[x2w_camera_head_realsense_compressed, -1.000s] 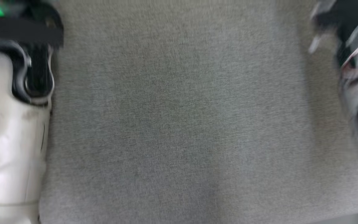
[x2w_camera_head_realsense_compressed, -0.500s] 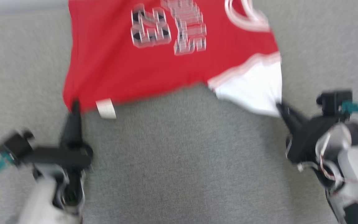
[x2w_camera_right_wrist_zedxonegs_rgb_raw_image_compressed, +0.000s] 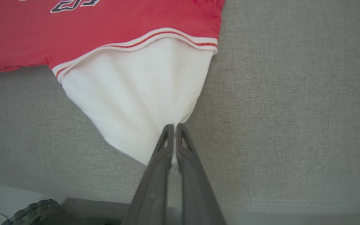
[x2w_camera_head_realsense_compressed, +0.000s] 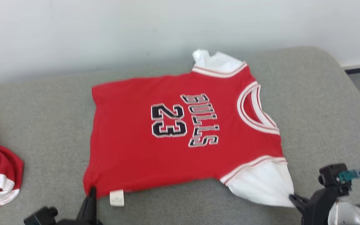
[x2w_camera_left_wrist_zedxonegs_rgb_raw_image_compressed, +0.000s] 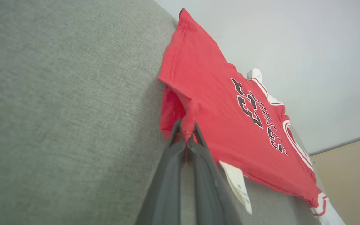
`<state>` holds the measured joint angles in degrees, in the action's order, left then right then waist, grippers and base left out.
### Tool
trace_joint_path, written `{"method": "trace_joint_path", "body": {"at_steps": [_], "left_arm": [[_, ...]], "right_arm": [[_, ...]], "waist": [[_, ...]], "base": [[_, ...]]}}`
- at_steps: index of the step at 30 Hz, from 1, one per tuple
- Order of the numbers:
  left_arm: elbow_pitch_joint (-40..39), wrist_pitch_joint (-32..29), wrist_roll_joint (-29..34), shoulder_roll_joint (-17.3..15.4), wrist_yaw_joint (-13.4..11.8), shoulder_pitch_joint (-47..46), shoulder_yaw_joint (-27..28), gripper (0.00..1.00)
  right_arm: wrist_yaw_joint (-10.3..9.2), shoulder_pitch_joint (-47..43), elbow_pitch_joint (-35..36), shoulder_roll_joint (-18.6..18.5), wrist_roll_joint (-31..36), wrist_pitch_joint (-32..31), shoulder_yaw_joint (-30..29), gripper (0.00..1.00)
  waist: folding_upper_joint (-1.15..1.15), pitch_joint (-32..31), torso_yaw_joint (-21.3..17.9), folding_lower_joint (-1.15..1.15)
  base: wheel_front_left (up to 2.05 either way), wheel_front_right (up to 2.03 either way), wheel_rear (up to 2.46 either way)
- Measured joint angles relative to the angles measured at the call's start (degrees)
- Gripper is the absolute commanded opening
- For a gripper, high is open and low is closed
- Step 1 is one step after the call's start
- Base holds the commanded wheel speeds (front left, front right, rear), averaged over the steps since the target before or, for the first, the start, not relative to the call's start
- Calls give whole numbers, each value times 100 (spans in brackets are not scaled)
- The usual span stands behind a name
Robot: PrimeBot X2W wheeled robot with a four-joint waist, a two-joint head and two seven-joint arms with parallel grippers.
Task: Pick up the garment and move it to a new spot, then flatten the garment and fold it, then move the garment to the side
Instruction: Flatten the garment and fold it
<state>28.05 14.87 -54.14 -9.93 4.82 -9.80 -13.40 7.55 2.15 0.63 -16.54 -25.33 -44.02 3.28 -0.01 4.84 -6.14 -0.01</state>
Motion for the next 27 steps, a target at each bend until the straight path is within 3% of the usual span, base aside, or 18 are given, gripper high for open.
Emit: {"method": "trace_joint_path", "body": {"at_steps": [11,18,27], "left_arm": [[77,-203,546,-88,-446,742,-441,0],[-177,-553,548,-80,-651,641,-542,0],[-371,-1390,368,34,-1115,-265,-506,0]], "right_arm": [[0,-935,644,378,258,-936,-470,0],[0,-442,605,363,368,-421,-476,0],[0,989,-249,146,189,445,38,0]], "waist": [[1,-324,174,1],[1,-323,266,1],[1,-157,426,2]], "base": [[0,0,0],[0,0,0],[0,0,0]]}}
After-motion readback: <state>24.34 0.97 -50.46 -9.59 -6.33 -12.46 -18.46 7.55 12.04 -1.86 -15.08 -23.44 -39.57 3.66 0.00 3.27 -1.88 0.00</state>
